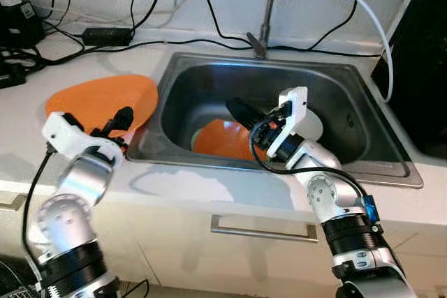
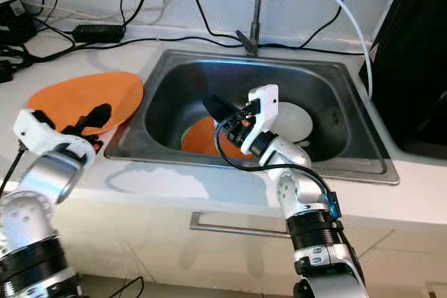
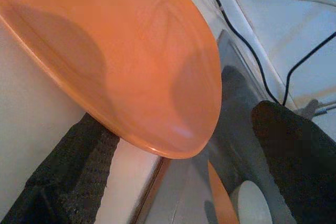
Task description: Kitchen organization
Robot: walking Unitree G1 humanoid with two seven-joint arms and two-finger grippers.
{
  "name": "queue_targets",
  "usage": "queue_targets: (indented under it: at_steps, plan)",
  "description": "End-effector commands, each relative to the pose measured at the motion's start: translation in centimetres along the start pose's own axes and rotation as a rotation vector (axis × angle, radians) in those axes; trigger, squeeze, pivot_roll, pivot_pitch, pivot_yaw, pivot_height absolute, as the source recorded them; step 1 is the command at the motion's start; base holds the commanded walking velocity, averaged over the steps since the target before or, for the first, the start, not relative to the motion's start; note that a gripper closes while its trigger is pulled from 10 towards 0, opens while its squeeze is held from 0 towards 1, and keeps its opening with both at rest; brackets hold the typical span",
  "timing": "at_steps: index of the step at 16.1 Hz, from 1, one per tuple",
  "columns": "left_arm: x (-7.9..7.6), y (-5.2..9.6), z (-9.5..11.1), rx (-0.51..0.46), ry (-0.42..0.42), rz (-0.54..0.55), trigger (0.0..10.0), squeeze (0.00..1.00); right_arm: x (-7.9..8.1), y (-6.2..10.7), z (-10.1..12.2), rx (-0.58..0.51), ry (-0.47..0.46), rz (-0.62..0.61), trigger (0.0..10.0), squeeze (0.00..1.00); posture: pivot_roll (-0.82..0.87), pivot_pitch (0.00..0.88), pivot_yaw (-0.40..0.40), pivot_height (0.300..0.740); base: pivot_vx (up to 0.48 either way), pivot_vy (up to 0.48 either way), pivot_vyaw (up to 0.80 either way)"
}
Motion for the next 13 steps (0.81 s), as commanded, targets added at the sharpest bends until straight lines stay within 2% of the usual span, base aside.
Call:
queue_targets:
  at_steps: [1,2,3,4,7,10,13]
  plan:
    - [0.3,-0.4,-1.2,0.034,-0.011,0.066,10.0,0.00,0.4,-0.4,0.6,0.004,0.023,0.028,10.0,0.00,0.14,0.031,-0.008,0.740,0.000,0.000,0.00]
    - [0.4,-0.4,-1.2,0.019,-0.009,0.084,10.0,0.00,0.4,-0.4,0.6,0.004,0.023,0.028,10.0,0.00,0.14,0.031,-0.008,0.740,0.000,0.000,0.00]
    - [1.0,-0.2,-0.8,-0.050,0.030,0.148,10.0,0.00,0.4,-0.3,0.6,0.005,0.024,0.030,10.0,0.00,0.14,0.031,-0.007,0.740,0.000,0.000,0.00]
    - [1.5,0.0,-0.1,-0.115,0.010,0.198,10.0,0.00,0.4,-0.3,0.6,0.005,0.026,0.031,10.0,0.00,0.14,0.032,-0.007,0.740,0.000,0.000,0.00]
    - [2.0,0.1,0.4,-0.194,0.027,0.273,10.0,0.00,0.4,-0.3,0.6,0.010,0.027,0.034,10.0,0.00,0.14,0.029,-0.010,0.740,0.000,0.000,0.00]
    - [2.8,0.2,1.8,-0.245,0.006,0.303,10.0,0.00,0.3,-0.4,0.7,0.008,0.027,0.036,10.0,0.00,0.14,0.022,-0.012,0.740,0.000,0.000,0.00]
    - [2.1,-0.4,1.9,-0.255,0.009,0.285,10.0,0.00,0.3,-0.4,0.7,0.010,0.026,0.037,10.0,0.00,0.14,0.018,-0.020,0.740,0.000,0.000,0.00]
Point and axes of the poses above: a point about 5 cm out from each wrist's last joint towards the gripper, its own y axis pointing back from the gripper into the wrist, its own z axis along the axis of the wrist's last joint, x = y × z, the point moved 1 cm from there along -y, pointing out of the wrist towards the gripper, and after that the axes turned 6 degrees about -y, right-handed, at the moved point
